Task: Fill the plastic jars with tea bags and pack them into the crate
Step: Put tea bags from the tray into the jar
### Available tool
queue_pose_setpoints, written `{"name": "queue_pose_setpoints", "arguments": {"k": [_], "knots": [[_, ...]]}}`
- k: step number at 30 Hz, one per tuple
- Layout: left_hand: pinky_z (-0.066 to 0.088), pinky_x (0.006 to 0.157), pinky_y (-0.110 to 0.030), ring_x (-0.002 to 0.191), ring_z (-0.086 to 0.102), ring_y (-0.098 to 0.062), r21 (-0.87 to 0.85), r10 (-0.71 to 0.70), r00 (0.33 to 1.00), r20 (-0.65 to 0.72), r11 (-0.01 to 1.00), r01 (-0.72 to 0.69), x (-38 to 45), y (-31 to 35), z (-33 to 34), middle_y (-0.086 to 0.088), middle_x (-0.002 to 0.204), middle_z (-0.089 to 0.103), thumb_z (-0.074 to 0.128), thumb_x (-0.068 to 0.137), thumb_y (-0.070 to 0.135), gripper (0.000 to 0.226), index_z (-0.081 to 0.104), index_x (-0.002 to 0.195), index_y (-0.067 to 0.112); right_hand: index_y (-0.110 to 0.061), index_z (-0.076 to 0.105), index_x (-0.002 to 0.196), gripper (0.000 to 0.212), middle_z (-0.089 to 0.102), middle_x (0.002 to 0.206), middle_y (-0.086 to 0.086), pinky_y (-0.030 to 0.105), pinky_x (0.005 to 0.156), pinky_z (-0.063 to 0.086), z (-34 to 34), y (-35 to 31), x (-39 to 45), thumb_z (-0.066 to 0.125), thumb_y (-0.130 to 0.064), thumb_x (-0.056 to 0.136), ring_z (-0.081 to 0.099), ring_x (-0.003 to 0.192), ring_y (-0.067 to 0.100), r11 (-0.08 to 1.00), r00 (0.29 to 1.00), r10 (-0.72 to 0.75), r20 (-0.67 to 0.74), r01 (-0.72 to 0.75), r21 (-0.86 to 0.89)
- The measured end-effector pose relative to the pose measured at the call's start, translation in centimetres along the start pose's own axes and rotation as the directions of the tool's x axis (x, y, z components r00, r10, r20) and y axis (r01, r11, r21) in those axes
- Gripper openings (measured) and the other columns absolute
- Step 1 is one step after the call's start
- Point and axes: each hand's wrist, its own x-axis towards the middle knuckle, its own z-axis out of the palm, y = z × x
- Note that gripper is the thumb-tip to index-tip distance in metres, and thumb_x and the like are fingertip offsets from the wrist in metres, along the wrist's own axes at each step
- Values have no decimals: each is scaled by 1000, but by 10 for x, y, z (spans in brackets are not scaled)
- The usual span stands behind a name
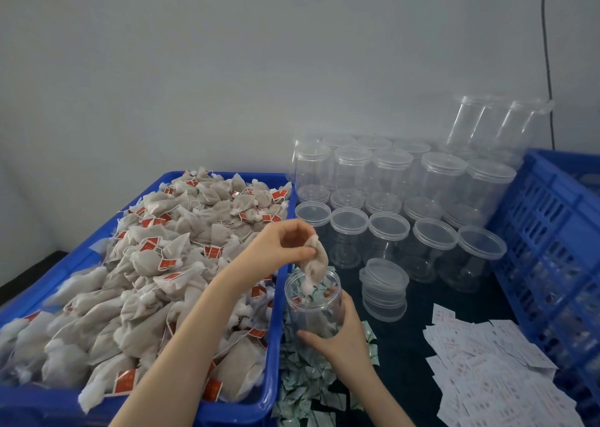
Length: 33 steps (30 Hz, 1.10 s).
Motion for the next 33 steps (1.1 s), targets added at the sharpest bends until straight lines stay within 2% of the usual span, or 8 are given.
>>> {"name": "queue_pose_setpoints", "arguments": {"k": [6, 10, 11, 13, 15, 17, 22, 33], "knots": [[52, 75, -14, 92, 68, -4, 96, -49, 997, 56, 994, 43, 5, -8, 1, 12, 94, 72, 64, 88, 10, 16, 65, 93, 25, -28, 41, 140, 107, 54, 135, -11, 21, 98, 47, 0, -4, -1, 91, -44, 46, 51, 125, 5, 1000, 1000, 7, -28, -6, 20], [53, 70, -15, 85, 67, -1, 245, -87, 977, -197, 960, 135, 11, -19, -12, 13, 87, 72, 61, 90, 11, 14, 65, 92, 25, -28, 42, 138, 108, 54, 134, -10, 35, 107, 45, -2, -7, -4, 90, -44, 42, 52, 125, 9, 999, 999, 25, -34, -24, 28], [54, 74, -19, 86, 66, -3, 418, -80, 950, -301, 885, 206, 12, -25, -16, 13, 90, 70, 60, 91, 13, 13, 64, 95, 25, -29, 43, 137, 104, 55, 133, -11, 35, 107, 44, -2, -7, -5, 93, -36, 46, 52, 124, 9, 999, 999, 29, -33, -28, 27], [52, 75, -28, 92, 63, -13, 741, -78, 904, -420, 545, 392, 11, -36, -23, 6, 102, 66, 54, 94, 16, 16, 61, 106, 24, -28, 43, 137, 98, 56, 132, -10, 37, 108, 44, -4, -6, -6, 95, -23, 54, 53, 123, 9, 999, 999, 34, -33, -34, 22], [46, 74, -31, 100, 59, -21, 848, -192, 882, -429, 249, 467, 9, -48, -28, -2, 112, 62, 49, 95, 16, 23, 57, 115, 22, -26, 42, 139, 98, 55, 134, -10, 37, 109, 43, -6, -6, -5, 95, -19, 57, 52, 123, 8, 999, 999, 41, -34, -40, 31], [45, 80, -33, 109, 56, -24, 882, -332, 851, -406, 102, 460, 8, -57, -29, -7, 120, 58, 47, 96, 17, 29, 53, 124, 17, -25, 41, 141, 101, 54, 136, -8, 37, 110, 42, -6, -8, -5, 95, -23, 55, 51, 125, 10, 998, 998, 45, -31, -44, 45], [44, 83, -33, 113, 55, -24, 897, -419, 817, -396, 13, 442, 8, -61, -27, -7, 125, 55, 42, 98, 13, 28, 60, 119, 11, -24, 42, 140, 112, 56, 135, -5, 43, 110, 43, -7, -15, -6, 85, -48, 39, 53, 126, 12, 998, 999, 31, -40, -28, 61], [45, 89, -31, 116, 56, -22, 867, -300, 813, -498, -159, 473, 4, -58, -33, -3, 125, 59, 44, 94, 8, 31, 59, 120, 14, -22, 38, 143, 102, 51, 140, -6, 42, 112, 39, -9, -19, -9, 92, -26, 56, 48, 130, 13, 999, 999, 28, -33, -27, 34]]}}
